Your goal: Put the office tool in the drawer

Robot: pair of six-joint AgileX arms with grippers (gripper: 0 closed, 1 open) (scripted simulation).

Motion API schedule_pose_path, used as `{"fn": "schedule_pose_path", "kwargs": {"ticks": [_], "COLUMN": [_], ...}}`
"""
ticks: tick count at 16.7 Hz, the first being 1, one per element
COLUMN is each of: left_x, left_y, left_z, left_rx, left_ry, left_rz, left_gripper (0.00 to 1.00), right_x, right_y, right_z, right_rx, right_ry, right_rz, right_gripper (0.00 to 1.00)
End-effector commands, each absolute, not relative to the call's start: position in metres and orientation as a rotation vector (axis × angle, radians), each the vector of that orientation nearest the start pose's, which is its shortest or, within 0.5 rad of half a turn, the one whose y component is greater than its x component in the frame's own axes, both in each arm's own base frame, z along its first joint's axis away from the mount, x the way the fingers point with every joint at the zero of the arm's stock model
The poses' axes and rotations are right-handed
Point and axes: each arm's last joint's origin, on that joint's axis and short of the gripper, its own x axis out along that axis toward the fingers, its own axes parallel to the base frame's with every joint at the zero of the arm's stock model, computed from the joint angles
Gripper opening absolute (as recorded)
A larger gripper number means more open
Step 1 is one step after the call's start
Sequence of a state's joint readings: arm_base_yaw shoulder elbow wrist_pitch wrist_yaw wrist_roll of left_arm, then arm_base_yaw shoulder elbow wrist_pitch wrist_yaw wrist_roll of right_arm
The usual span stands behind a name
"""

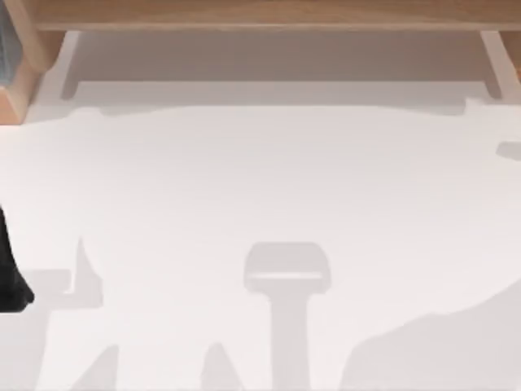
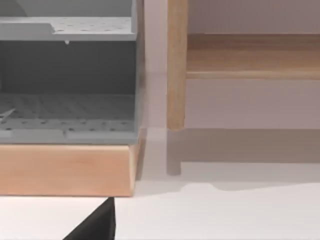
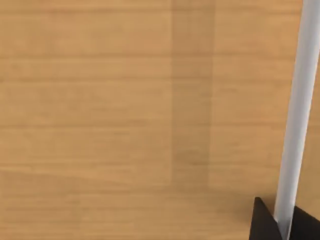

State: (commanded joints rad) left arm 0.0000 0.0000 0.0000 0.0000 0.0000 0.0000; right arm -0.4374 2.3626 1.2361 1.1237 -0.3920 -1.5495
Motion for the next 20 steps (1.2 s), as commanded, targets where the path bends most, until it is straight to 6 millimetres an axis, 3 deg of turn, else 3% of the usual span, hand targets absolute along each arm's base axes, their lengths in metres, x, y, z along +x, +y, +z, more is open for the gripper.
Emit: {"fn": "schedule_pose_path", "kwargs": {"ticks": [5, 18, 20], "left_x": [0.1057, 0.1057, 0.1057], "left_y": [-0.0012, -0.0012, -0.0012], "left_z": [0.1600, 0.1600, 0.1600], "left_rx": [0.000, 0.000, 0.000], "left_ry": [0.000, 0.000, 0.000], "left_rz": [0.000, 0.000, 0.000], "left_gripper": [1.00, 1.00, 1.00], "right_x": [0.4357, 0.4357, 0.4357], "right_y": [-0.1830, -0.1830, -0.1830], "right_z": [0.0882, 0.0882, 0.0882], "right_rx": [-1.559, -1.559, -1.559], "right_ry": [0.021, 0.021, 0.021], "right_rz": [-0.007, -0.007, -0.007], "right_gripper": [0.00, 0.98, 1.00]}}
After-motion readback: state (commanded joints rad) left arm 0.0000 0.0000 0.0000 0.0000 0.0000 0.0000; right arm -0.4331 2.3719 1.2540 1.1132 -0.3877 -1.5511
